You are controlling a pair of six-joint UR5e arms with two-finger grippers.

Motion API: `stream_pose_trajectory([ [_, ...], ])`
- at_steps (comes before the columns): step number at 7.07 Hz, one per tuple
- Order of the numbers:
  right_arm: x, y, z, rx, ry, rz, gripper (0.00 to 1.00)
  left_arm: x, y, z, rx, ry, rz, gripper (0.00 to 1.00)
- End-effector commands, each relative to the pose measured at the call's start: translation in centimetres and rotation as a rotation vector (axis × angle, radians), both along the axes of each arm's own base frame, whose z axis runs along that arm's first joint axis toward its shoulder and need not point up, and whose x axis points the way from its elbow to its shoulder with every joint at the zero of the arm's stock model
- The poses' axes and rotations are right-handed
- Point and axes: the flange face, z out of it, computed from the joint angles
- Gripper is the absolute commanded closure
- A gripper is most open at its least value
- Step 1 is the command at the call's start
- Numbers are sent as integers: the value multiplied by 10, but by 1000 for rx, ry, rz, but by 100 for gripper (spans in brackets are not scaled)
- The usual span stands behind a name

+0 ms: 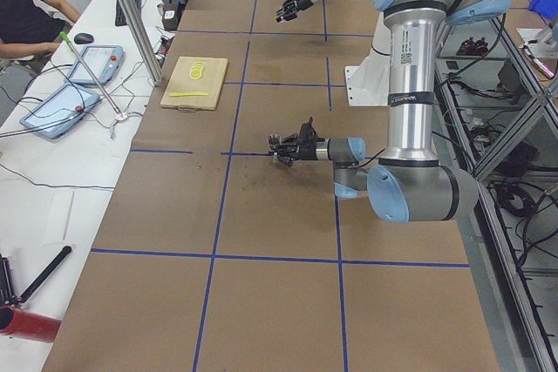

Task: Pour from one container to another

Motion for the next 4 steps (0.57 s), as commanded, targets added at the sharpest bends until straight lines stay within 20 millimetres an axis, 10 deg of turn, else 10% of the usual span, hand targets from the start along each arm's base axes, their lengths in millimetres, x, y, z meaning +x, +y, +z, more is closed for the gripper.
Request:
stream_pose_trajectory([
  [1,0,0,-1,0,-1,0,98,6,7,1,0,-2,19,100],
  [4,-1,0,-2,1,-6,0,98,7,9,3,-1,-6,27,100],
])
